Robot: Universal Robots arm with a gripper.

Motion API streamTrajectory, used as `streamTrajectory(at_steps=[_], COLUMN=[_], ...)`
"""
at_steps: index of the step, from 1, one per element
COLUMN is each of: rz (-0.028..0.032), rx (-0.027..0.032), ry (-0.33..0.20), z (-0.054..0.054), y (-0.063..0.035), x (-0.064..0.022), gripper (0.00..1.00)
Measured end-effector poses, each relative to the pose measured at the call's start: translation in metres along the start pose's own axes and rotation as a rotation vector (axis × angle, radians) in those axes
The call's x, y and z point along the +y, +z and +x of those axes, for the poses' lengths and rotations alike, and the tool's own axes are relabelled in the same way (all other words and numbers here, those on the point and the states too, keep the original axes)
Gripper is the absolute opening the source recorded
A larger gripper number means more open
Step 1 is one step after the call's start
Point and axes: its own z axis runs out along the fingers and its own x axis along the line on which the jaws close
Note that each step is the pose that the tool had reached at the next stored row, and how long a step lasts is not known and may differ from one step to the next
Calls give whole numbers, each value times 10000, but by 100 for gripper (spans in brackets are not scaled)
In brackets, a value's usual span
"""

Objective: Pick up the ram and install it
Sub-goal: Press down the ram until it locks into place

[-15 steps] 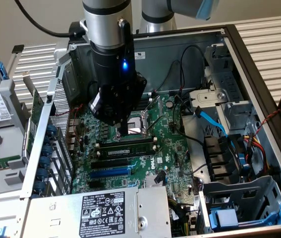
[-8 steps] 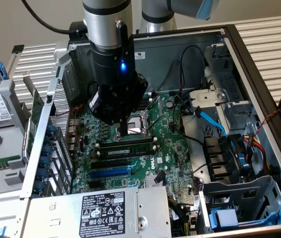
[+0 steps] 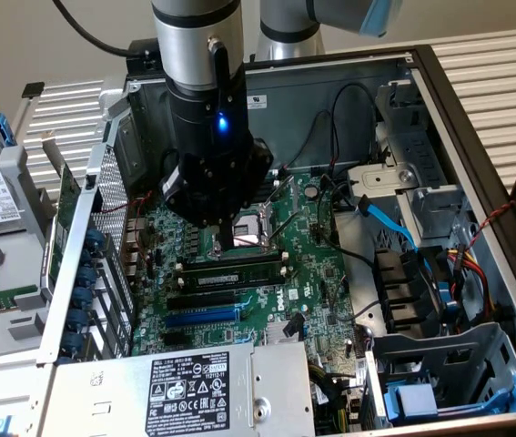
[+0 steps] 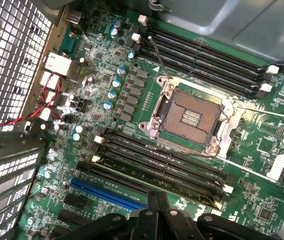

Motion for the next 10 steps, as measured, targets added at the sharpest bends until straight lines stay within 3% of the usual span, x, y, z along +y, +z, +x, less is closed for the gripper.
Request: streamTrajectory(at_steps=[10], rz=[-7], rx=[13], ry=[914], z=[-6], y=[3], x=[6], gripper=[11])
